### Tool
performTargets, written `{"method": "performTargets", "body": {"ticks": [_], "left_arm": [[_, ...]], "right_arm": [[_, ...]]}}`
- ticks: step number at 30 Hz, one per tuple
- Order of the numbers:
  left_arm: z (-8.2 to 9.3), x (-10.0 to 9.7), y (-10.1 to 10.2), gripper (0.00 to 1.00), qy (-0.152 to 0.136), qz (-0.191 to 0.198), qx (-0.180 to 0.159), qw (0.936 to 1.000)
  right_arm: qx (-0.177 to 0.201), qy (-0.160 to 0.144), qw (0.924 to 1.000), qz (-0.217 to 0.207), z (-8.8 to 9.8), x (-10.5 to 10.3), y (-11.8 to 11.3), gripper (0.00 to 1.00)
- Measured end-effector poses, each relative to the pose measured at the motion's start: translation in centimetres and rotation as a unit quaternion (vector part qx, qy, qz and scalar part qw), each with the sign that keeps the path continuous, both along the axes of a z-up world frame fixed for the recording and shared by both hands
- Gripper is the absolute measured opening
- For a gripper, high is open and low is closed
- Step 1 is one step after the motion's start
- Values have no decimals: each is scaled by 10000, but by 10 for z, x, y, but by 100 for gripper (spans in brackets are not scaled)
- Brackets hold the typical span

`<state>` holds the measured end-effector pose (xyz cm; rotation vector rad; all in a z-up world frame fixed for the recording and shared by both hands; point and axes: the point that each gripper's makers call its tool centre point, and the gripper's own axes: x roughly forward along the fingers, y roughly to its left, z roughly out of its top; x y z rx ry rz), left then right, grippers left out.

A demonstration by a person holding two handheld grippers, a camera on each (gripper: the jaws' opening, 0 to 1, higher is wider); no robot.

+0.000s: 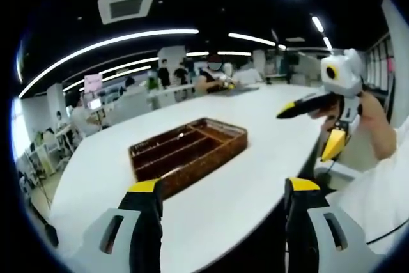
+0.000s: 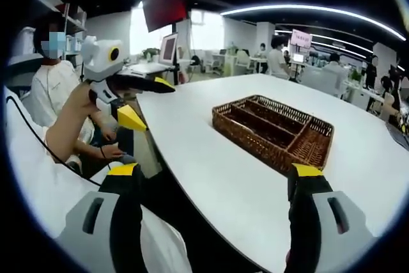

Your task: Arrange the knives, forks, and spoons in their matching storage slots by inserting each utensil handle-first until every utensil is classified and aligned in the correct compartment

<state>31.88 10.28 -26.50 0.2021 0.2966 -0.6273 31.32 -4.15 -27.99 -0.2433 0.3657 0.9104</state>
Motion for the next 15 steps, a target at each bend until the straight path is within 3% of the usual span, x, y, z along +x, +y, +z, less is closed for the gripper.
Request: {"method": "performTargets", "body": {"ticks": [15], "left_arm": [[-3,0,4,78,39,27,-7,10000]], "right_arm": [[-10,45,10000,-17,-4,2,1,98]]}}
